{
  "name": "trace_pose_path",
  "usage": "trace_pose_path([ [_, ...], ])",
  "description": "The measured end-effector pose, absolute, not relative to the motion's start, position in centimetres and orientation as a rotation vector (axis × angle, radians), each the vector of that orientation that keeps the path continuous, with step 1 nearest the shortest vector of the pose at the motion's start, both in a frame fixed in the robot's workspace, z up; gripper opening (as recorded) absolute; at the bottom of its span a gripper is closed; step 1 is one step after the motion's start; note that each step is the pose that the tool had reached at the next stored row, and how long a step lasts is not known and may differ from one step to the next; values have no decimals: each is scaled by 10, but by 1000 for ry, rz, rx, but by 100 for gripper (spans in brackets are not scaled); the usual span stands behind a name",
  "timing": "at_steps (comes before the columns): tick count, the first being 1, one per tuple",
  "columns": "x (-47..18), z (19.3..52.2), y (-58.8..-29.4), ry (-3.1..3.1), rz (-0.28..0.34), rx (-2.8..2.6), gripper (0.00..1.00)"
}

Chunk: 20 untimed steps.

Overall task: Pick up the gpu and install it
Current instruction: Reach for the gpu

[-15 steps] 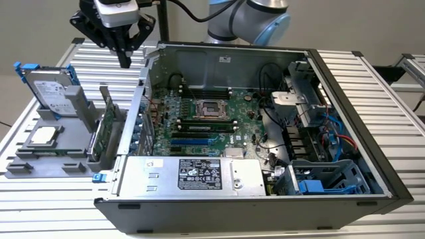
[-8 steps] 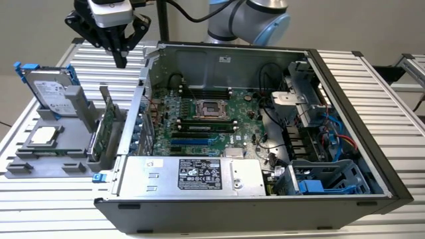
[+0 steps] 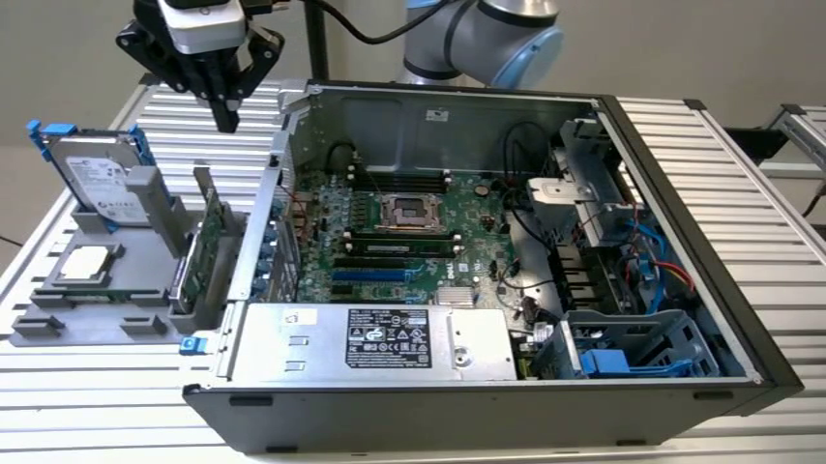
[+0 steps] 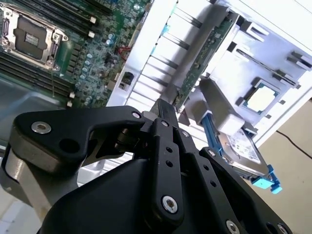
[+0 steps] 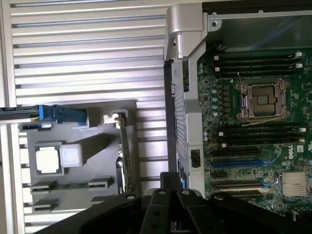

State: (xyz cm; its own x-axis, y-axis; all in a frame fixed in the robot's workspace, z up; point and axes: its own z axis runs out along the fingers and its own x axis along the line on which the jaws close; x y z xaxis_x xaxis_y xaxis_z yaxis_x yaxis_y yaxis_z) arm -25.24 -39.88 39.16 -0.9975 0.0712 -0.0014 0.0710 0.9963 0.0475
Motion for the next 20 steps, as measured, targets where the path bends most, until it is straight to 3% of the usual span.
trace_pose_path([
  [20,-271,391,-399,3140,74,112,0],
])
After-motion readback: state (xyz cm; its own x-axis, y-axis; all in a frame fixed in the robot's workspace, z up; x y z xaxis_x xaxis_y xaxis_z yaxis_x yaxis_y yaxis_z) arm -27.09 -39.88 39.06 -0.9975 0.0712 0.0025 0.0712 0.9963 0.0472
